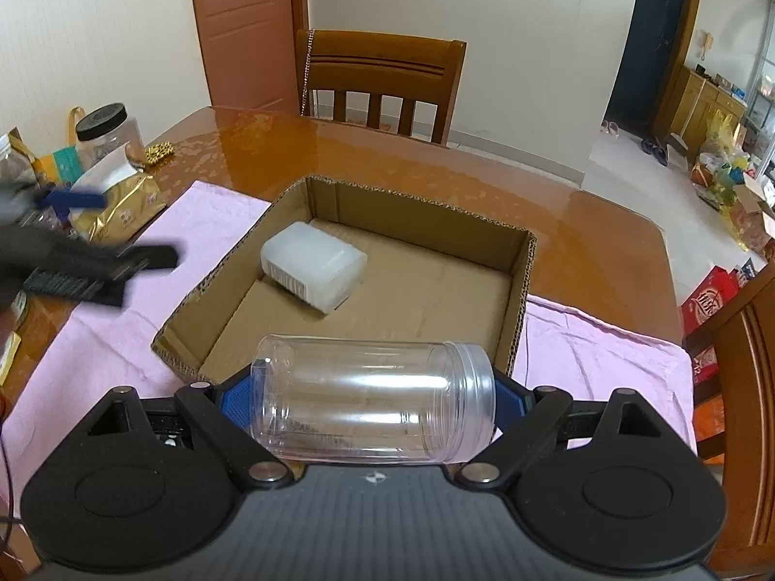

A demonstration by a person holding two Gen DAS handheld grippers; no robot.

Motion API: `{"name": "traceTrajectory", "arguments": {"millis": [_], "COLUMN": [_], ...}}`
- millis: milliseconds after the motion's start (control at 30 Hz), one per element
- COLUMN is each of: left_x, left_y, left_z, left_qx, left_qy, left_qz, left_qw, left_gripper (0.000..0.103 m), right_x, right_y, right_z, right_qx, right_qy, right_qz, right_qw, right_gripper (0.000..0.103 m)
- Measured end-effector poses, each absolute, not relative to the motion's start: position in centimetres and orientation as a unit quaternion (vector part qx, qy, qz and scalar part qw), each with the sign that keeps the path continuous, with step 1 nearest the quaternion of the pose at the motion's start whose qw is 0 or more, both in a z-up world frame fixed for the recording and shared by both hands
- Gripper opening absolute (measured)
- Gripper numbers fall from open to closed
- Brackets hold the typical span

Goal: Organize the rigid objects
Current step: 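Carry the white box and clear jar into the cardboard box and release, then grasp the black digital timer with the left tool while the right tool approaches the grey cat figurine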

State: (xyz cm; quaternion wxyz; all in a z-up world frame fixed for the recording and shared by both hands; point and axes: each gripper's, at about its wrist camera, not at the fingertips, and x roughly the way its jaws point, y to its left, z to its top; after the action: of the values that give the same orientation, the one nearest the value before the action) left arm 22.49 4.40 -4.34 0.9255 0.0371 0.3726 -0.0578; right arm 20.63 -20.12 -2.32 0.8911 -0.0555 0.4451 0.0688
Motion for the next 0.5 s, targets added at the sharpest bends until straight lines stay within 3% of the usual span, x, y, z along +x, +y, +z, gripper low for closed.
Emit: {"name": "traceTrajectory", "arguments": {"millis": [500], "left_x": [16.0], "left_y": [9.4], "left_z": [-8.5], "left_qx": [0.018], "left_qy": [0.403], "left_qz": [0.045], "left_qw": [0.914], "left_gripper": [0.102], "right_x": [28.7], "right_y": [-20.4], "right_z": [-3.8], "right_qx": [-0.064], "right_qy": [0.449], "right_qz": [0.049], "right_qw": [0.890], "right_gripper": [0.094]}}
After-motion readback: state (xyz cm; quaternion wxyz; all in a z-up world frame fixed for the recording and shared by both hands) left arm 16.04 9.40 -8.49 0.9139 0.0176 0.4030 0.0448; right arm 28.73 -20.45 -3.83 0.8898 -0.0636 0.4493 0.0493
